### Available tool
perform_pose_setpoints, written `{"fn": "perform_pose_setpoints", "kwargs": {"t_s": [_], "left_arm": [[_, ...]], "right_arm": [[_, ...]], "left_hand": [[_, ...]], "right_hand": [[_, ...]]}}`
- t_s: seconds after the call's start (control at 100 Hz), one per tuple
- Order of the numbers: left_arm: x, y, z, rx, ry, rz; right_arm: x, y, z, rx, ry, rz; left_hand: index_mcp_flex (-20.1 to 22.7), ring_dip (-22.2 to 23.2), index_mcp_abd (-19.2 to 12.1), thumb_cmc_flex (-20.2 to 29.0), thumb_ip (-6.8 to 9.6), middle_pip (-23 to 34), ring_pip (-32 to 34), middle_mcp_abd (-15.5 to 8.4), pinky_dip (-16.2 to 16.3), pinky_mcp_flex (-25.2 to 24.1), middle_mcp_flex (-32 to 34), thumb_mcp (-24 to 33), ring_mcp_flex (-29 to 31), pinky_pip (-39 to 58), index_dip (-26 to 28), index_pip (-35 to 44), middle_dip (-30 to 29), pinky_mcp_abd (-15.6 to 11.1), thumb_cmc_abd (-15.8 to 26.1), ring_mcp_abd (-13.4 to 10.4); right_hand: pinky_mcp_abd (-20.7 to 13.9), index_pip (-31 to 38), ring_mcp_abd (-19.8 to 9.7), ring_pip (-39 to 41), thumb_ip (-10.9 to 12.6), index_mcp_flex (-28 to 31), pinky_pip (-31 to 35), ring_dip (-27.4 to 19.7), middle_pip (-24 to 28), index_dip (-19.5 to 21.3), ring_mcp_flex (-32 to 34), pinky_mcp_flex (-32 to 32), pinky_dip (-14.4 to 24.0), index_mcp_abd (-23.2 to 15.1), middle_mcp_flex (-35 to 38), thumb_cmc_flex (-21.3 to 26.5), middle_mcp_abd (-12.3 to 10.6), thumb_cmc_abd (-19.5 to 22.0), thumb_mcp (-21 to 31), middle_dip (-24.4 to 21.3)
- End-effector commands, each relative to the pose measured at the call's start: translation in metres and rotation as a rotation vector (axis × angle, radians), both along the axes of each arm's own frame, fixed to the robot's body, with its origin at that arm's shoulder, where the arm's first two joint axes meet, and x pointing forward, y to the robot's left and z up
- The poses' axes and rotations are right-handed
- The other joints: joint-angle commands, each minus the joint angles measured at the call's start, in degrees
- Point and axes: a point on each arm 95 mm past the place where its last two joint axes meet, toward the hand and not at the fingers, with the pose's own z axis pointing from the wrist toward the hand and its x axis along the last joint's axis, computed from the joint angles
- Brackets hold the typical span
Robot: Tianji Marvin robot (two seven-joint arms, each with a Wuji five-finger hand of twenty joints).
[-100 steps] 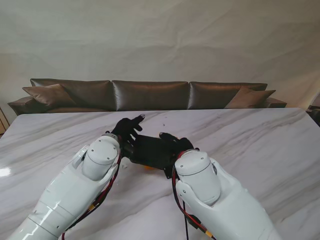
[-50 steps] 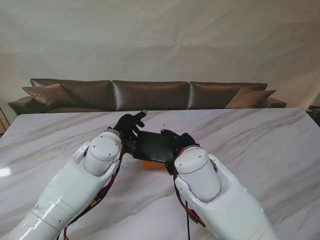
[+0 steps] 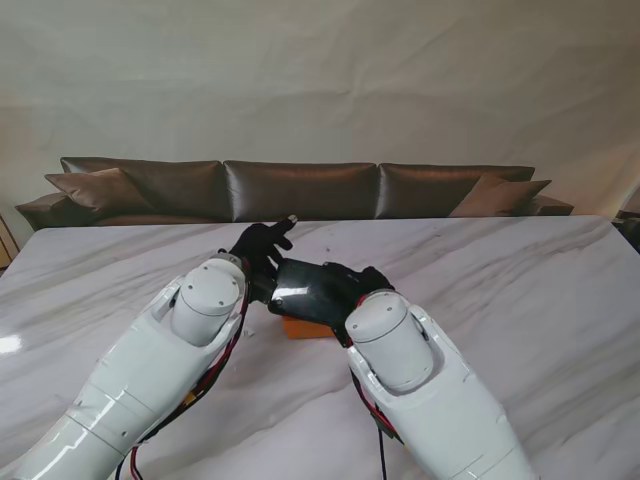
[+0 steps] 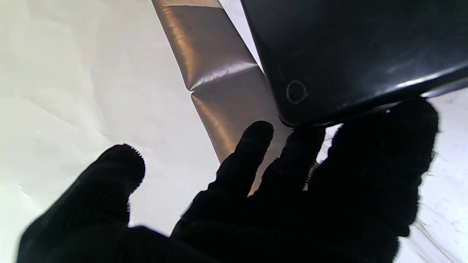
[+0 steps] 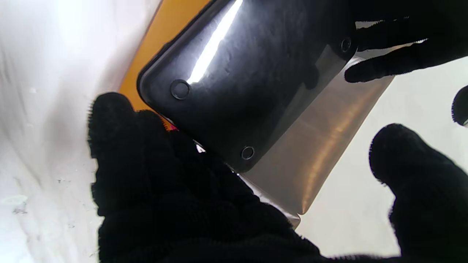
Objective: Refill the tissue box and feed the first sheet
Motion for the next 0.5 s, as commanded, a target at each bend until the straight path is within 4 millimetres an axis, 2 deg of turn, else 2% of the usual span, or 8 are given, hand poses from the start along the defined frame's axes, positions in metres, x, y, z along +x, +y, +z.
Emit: {"fn": "perform_pose_setpoints", "kwargs": {"t_s": [0.0,0.49], "left_arm": [[-0.0065,-0.0274,0.0036,-0.052,0.007,-0.073],[0.0004,-0.0295,-0.0018,-0.058,0.020,-0.080]], "right_arm": [[-0.0034,0.0170,0.0081,0.066,-0.020,0.045],[-0.0060,0.0159,0.0152,0.018,-0.105,0.056]], "left_hand": [[1.41,1.05,1.56,0.59,1.00,5.47,4.32,-4.27,0.91,3.59,2.95,-1.11,2.40,2.85,0.67,0.68,1.63,-5.54,1.42,-1.17],[1.48,1.04,1.54,0.42,0.92,5.49,4.37,-4.30,0.79,3.66,3.02,-1.01,2.49,2.96,0.68,0.73,1.63,-5.57,1.36,-1.25]], "right_hand": [[-6.29,6.89,-6.01,0.00,0.78,4.90,2.42,-0.18,1.57,2.84,1.67,0.22,0.65,-14.26,4.31,-0.01,-10.18,-0.71,-0.98,-0.04],[-6.40,7.08,-6.49,-0.33,0.66,5.83,3.02,-0.41,1.38,2.94,2.65,0.18,1.34,-15.19,5.39,-0.12,-10.78,-1.55,-0.37,-0.14]]}}
